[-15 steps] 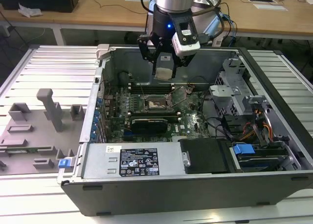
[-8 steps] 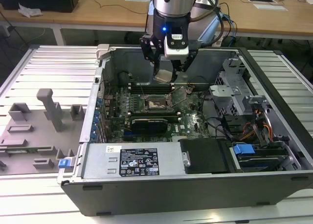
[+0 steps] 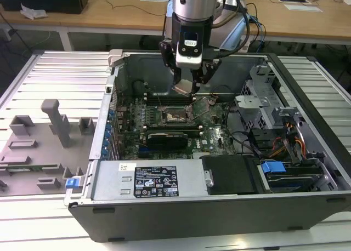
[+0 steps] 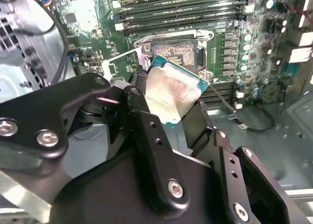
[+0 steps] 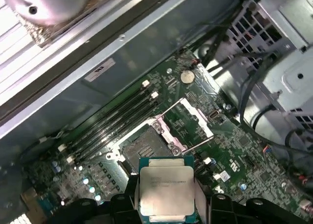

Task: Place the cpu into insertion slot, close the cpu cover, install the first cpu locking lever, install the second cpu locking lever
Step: 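Place the cpu into insertion slot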

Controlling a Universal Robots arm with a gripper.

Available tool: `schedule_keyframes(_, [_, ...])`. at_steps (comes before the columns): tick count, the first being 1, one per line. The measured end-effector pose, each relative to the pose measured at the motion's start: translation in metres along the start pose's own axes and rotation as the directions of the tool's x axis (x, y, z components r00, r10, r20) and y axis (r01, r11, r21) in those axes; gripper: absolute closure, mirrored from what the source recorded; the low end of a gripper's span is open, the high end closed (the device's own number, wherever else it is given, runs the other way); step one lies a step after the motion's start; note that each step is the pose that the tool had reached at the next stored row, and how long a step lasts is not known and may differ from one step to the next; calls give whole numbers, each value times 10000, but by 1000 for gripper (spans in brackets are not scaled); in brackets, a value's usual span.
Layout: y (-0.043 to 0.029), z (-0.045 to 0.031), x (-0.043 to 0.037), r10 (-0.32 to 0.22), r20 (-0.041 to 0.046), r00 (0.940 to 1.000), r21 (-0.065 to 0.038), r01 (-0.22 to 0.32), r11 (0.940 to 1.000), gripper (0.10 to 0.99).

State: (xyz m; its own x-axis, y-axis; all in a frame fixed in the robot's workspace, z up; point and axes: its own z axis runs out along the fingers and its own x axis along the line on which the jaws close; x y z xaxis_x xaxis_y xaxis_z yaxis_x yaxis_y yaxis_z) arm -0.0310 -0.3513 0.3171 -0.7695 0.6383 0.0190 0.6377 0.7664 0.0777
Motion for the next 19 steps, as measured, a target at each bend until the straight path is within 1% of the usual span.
schedule_keyframes(3, [-1, 14, 0, 704, 55, 9975, -16, -704, 9975, 549])
schedule_keyframes(4, [-2, 22, 0, 1043, 80, 9945, -25, -1043, 9945, 549])
schedule_keyframes(6, [-2, 29, -1, 1396, 107, 9901, -35, -1396, 9902, 549])
schedule_keyframes(8, [-3, 39, -1, 1829, 139, 9830, -48, -1828, 9831, 549])
schedule_keyframes(9, [-4, 45, -1, 2088, 159, 9778, -57, -2087, 9780, 549])
schedule_keyframes(10, [-4, 49, -1, 2262, 171, 9739, -64, -2262, 9741, 549])
schedule_keyframes(11, [-4, 55, -1, 2518, 190, 9676, -73, -2517, 9678, 549])
schedule_keyframes(12, [-5, 65, -1, 2913, 219, 9564, -90, -2912, 9566, 549])
schedule_keyframes(13, [-6, 75, -1, 3311, 248, 9433, -107, -3309, 9436, 549])
schedule_keyframes(14, [-6, 82, -2, 3585, 266, 9332, -121, -3583, 9335, 549])
schedule_keyframes(15, [-7, 91, -2, 3958, 293, 9179, -140, -3956, 9183, 549])
schedule_keyframes(16, [-7, 97, -2, 4186, 309, 9077, -152, -4183, 9082, 549])
schedule_keyframes(17, [-8, 102, -2, 4357, 320, 8995, -161, -4354, 9001, 549])
schedule_keyframes(18, [-8, 108, -2, 4588, 336, 8879, -175, -4585, 8885, 549])
schedule_keyframes(19, [-9, 115, -2, 4858, 355, 8733, -191, -4854, 8741, 549])
